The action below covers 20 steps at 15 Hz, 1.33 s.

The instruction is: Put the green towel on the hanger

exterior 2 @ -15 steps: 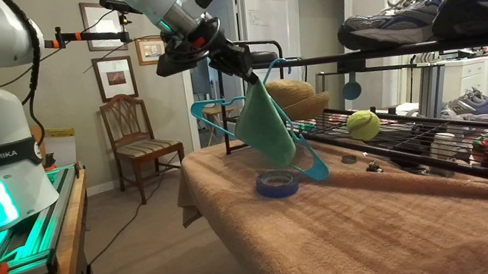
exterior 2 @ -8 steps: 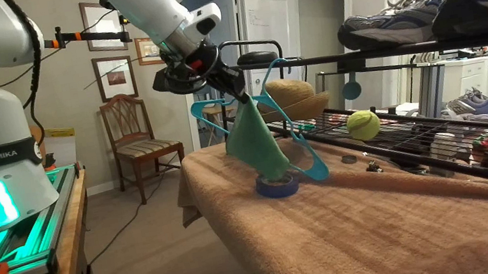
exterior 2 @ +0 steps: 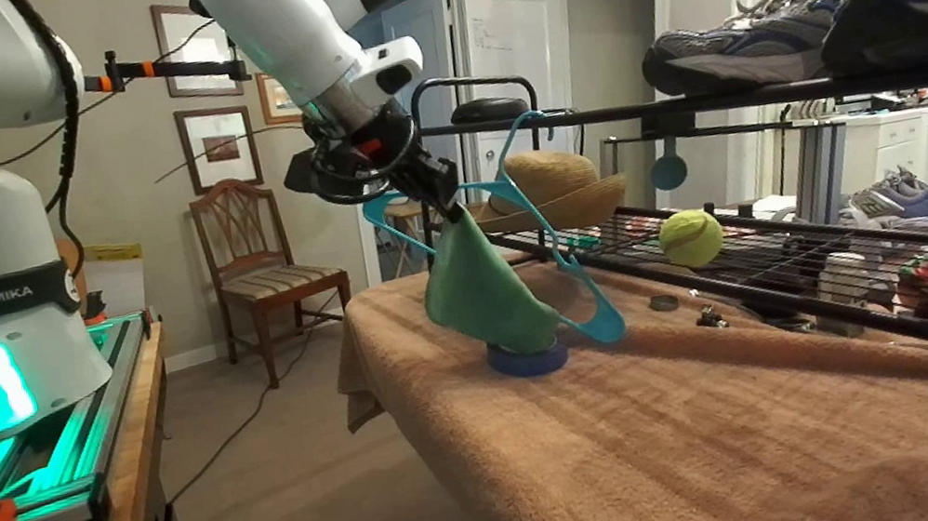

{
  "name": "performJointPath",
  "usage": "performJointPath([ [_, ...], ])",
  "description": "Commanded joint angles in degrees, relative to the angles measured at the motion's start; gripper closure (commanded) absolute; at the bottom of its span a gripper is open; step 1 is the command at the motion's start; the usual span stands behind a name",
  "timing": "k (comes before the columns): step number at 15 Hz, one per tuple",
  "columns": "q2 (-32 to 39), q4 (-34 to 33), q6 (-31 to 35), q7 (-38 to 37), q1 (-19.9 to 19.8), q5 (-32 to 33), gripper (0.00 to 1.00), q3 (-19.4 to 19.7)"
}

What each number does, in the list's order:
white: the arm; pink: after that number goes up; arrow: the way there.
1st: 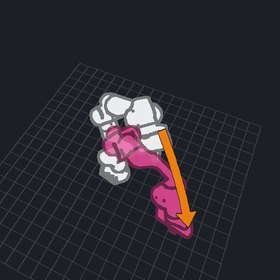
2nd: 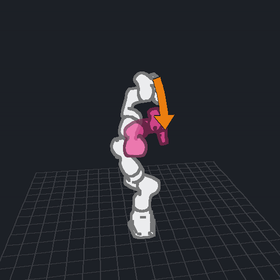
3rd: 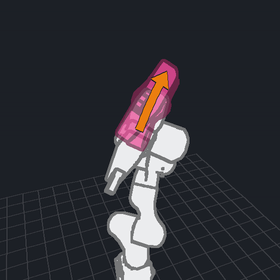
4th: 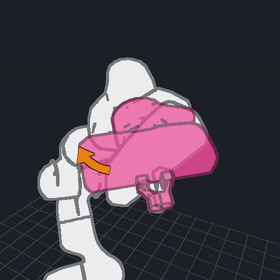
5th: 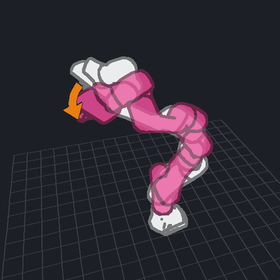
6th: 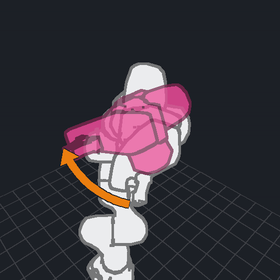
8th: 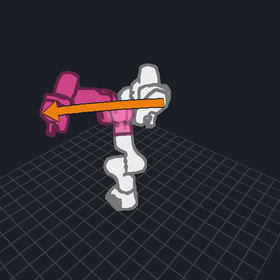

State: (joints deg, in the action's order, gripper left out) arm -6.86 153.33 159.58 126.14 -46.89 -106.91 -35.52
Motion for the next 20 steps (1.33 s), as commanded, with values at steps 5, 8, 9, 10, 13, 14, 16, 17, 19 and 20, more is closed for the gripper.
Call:
performJointPath([
  [5,5.20,-0.53,4.09,3.26,0.44,8.43,0.99,-2.30],
  [8,5.61,-0.44,3.54,5.40,0.59,9.87,0.99,-2.92],
  [9,5.54,-0.37,3.14,6.14,0.69,10.01,0.99,-3.09],
  [10,5.39,-0.46,2.72,7.29,0.78,9.59,0.99,-3.26],
  [13,5.74,-0.91,2.29,10.91,0.88,8.71,0.99,-3.58],
  [14,5.84,-0.99,2.12,12.16,0.92,8.73,0.99,-3.67],
  [16,5.81,-0.95,1.94,15.64,1.03,8.33,0.99,-3.75],
  [17,5.87,-0.89,1.88,17.35,1.04,8.28,0.99,-3.77],
  [19,6.08,-0.84,2.46,21.63,1.10,7.88,0.99,-3.87],
  [20,6.21,-0.79,3.02,24.19,1.13,7.69,0.99,-3.93],
])
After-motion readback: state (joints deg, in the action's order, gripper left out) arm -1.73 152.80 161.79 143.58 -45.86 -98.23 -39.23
